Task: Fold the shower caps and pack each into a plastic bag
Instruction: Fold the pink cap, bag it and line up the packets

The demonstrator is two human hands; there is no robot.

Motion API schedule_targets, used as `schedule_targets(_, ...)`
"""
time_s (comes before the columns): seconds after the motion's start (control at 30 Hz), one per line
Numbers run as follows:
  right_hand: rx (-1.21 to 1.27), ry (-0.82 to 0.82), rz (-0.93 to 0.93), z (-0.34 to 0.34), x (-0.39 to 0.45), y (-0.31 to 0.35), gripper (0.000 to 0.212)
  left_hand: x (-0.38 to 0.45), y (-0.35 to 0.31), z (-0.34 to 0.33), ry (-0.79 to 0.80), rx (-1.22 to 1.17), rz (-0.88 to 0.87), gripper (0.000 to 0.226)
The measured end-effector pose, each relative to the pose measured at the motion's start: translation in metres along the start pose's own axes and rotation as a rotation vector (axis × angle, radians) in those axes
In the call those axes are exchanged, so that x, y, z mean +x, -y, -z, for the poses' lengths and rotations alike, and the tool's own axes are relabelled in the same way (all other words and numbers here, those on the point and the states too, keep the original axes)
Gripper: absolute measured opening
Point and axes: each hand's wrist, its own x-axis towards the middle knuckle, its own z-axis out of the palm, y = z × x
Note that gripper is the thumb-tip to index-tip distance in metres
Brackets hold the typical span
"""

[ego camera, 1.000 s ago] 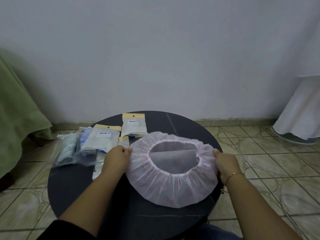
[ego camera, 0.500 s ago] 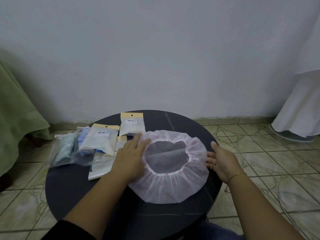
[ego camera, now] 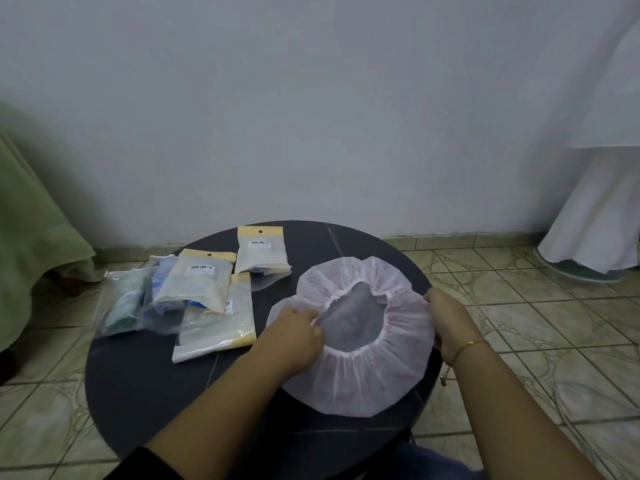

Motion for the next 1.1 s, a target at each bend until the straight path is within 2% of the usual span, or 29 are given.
schedule_targets(0.07, -0.046, -0.051, 0.037, 0.003, 0.001, -0.001, 0.019, 0.0, -0.001, 0.005, -0.046, -0.113, 0.072, 0.029)
schedule_targets(0.23, -0.273, -0.049, 0.16, 0.002, 0.004, -0.007, 0.025, 0.0, 0.003, 0.022, -0.277, -0.001, 0.218, 0.039)
schedule_targets(0.33, -0.237, 0.015, 0.203, 0.001, 0.001, -0.008, 0.026, 0.002, 0.006, 0.031, -0.412, -0.026, 0.247, 0.05)
schedule_targets(0.43, -0.183, 0.071, 0.213, 0.0, -0.002, -0.009, 0.023, 0.01, 0.01, 0.038, -0.526, -0.15, 0.267, 0.043)
schedule_targets(0.53, -0.154, 0.131, 0.212, -0.001, -0.006, -0.008, 0.022, 0.023, 0.016, 0.04, -0.448, -0.326, 0.283, 0.033)
schedule_targets(0.63, -0.118, 0.135, 0.168, -0.004, -0.004, -0.006, 0.02, 0.034, 0.02, 0.033, -0.256, -0.357, 0.282, 0.044)
schedule_targets(0.7, -0.105, 0.097, 0.123, -0.005, -0.003, -0.004, 0.036, 0.038, 0.025, 0.026, -0.183, -0.309, 0.271, 0.05)
schedule_targets(0.77, -0.119, 0.069, 0.108, -0.007, 0.001, -0.004, 0.047, 0.04, 0.03, 0.021, -0.189, -0.321, 0.247, 0.048)
schedule_targets(0.93, -0.225, -0.06, 0.165, -0.002, 0.013, -0.008, 0.033, 0.038, 0.045, 0.019, -0.301, -0.351, 0.249, 0.038)
schedule_targets(1.1, -0.323, -0.171, 0.196, 0.001, 0.016, -0.009, 0.028, 0.032, 0.059, 0.02, -0.296, -0.318, 0.307, 0.038)
